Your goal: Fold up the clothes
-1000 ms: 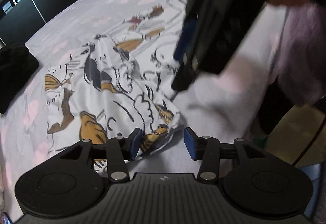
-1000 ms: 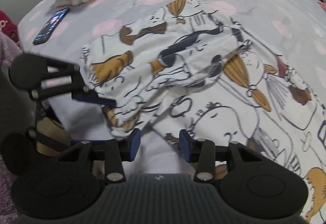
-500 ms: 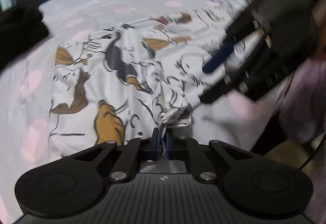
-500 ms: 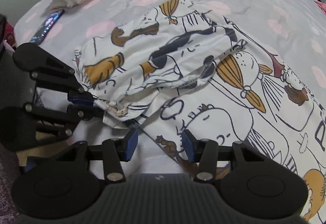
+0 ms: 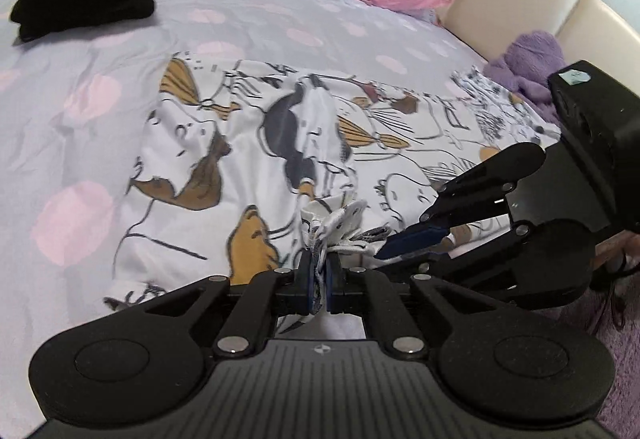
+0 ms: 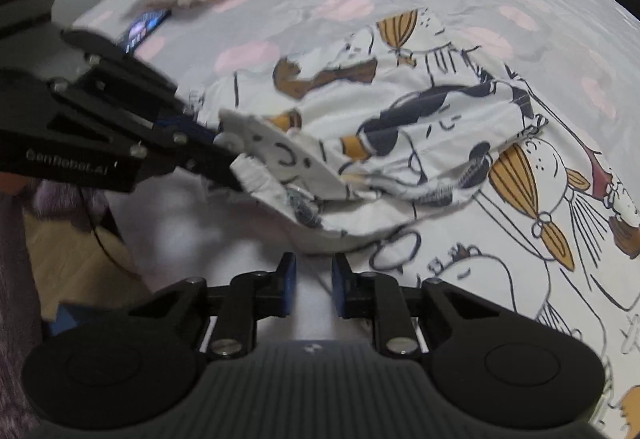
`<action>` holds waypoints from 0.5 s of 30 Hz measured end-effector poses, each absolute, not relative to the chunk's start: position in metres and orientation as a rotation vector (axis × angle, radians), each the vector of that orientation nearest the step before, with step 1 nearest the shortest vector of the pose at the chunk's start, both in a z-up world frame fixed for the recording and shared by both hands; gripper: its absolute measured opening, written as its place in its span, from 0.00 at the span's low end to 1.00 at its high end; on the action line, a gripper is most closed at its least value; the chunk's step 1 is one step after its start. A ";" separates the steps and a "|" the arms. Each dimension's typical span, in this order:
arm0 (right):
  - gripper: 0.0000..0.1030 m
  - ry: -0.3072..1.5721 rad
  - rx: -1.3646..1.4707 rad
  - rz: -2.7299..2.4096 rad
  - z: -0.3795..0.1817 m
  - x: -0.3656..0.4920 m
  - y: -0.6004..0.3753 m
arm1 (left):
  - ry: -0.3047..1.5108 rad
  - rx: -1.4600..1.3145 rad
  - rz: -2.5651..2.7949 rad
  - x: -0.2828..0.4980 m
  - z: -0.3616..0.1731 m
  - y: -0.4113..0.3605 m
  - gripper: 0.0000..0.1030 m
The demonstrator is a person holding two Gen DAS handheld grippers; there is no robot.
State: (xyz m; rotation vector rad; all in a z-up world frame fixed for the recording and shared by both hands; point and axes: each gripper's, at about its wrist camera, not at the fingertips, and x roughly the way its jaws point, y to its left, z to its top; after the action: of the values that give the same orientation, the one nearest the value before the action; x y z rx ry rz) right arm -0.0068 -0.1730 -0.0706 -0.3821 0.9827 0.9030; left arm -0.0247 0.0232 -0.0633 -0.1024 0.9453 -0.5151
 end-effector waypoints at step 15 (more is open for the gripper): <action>0.21 0.901 -0.385 0.914 -0.053 -0.002 -0.171 | 0.794 0.324 -0.521 -0.054 -0.068 -0.027 0.48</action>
State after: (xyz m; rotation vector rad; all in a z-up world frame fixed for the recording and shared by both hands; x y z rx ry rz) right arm -0.0018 -0.1711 -0.0532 -0.3854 0.9010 0.9138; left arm -0.0542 -0.0273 -0.0684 0.3238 0.7944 -0.5214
